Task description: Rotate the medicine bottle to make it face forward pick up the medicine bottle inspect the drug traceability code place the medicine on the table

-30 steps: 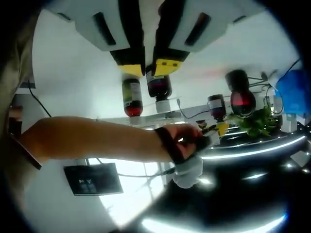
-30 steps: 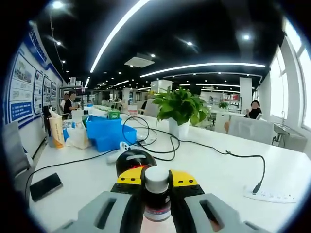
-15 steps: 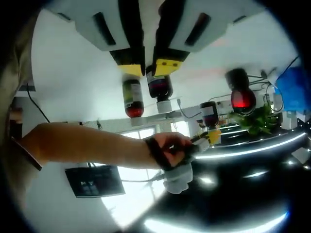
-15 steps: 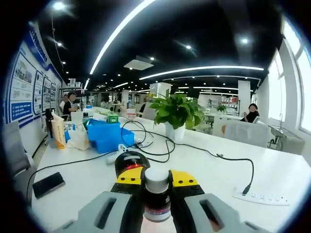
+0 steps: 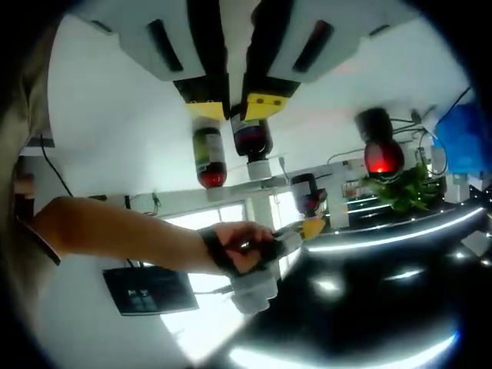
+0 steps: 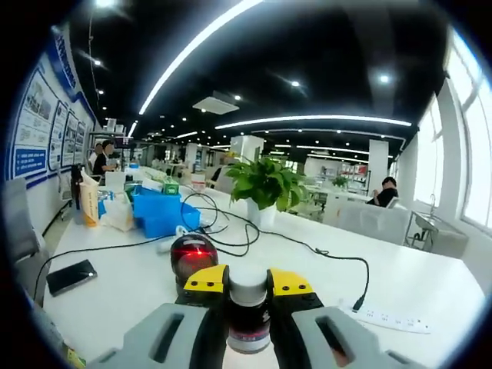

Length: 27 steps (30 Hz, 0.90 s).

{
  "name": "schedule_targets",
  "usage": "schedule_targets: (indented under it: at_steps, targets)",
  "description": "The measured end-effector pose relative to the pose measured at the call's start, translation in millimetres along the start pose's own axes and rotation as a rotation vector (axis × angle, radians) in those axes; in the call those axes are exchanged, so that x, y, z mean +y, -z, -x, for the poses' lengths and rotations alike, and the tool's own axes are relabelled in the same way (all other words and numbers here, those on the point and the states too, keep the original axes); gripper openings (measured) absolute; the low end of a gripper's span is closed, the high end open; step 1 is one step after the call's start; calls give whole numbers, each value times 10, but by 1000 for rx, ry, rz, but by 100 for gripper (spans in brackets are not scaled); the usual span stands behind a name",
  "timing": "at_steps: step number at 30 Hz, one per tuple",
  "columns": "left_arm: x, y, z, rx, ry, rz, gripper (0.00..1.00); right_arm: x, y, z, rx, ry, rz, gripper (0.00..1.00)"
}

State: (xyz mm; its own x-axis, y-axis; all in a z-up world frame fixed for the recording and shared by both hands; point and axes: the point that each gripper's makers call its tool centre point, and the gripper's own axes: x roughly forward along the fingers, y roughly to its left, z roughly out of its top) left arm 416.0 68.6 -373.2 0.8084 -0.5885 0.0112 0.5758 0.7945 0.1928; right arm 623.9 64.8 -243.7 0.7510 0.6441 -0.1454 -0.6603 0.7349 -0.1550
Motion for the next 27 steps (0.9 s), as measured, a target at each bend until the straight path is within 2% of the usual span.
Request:
schedule_targets:
  at_steps: [20, 27]
  targets:
    - [1, 19, -4, 7, 3, 5, 0, -478, 154, 577, -15, 82, -7, 15]
    - [7, 23, -8, 9, 1, 4, 0, -667, 283, 838, -14, 136, -14, 15]
